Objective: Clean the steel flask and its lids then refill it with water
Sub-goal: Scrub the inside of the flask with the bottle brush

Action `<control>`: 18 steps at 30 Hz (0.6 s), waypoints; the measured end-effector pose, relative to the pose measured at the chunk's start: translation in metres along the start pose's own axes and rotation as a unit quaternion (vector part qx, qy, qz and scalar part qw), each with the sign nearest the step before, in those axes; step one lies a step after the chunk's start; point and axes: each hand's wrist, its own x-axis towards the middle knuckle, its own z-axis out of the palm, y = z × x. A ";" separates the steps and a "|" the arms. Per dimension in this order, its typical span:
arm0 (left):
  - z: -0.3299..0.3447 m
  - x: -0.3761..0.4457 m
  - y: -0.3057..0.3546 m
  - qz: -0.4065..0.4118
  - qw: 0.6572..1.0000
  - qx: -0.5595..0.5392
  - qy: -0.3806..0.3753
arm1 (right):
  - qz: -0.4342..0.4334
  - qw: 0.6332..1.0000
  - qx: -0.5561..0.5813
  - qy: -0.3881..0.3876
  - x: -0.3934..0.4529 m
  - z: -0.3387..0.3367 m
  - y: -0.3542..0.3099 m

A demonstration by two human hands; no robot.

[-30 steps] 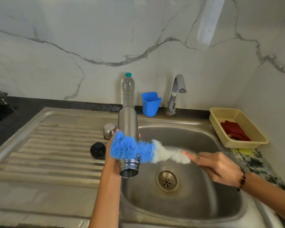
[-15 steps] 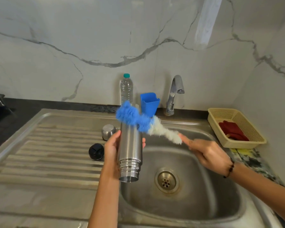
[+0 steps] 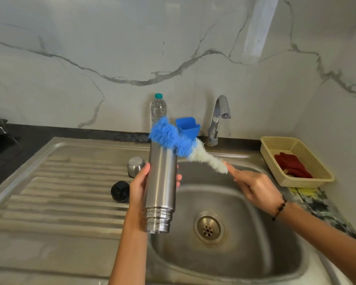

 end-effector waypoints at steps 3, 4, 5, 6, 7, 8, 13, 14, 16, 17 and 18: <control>0.002 0.000 0.001 0.000 0.999 -0.030 0.017 | -0.005 1.000 -0.003 0.023 0.010 -0.005 0.001; 0.000 0.001 0.001 0.002 0.999 -0.050 0.013 | -0.012 0.999 -0.004 0.030 0.012 -0.006 0.001; 0.000 0.002 0.001 0.003 0.998 -0.067 0.017 | -0.017 0.999 -0.003 0.031 0.012 -0.007 0.001; -0.001 0.002 0.002 0.001 0.997 -0.075 0.017 | -0.019 0.999 0.003 0.026 0.010 -0.007 0.001; 0.000 0.001 0.003 -0.003 0.997 -0.071 0.024 | -0.020 1.000 0.012 0.016 0.007 -0.006 0.001; -0.004 0.004 0.002 -0.005 0.997 -0.061 0.039 | -0.026 0.999 0.025 0.000 0.003 -0.006 0.001; -0.028 0.014 -0.001 0.036 0.987 0.013 0.156 | -0.091 0.991 0.049 -0.089 -0.037 -0.007 -0.012; -0.027 0.013 -0.002 0.036 0.988 0.001 0.153 | -0.094 0.990 0.044 -0.099 -0.045 -0.008 -0.011; -0.021 0.011 -0.002 0.011 0.993 -0.031 0.113 | -0.082 0.990 0.035 -0.108 -0.052 -0.010 -0.010; -0.012 0.008 -0.004 0.011 0.994 -0.038 0.101 | -0.073 0.991 0.031 -0.108 -0.052 -0.010 -0.009; -0.012 0.009 -0.004 0.024 0.995 -0.033 0.093 | -0.064 0.992 0.026 -0.104 -0.049 -0.009 -0.009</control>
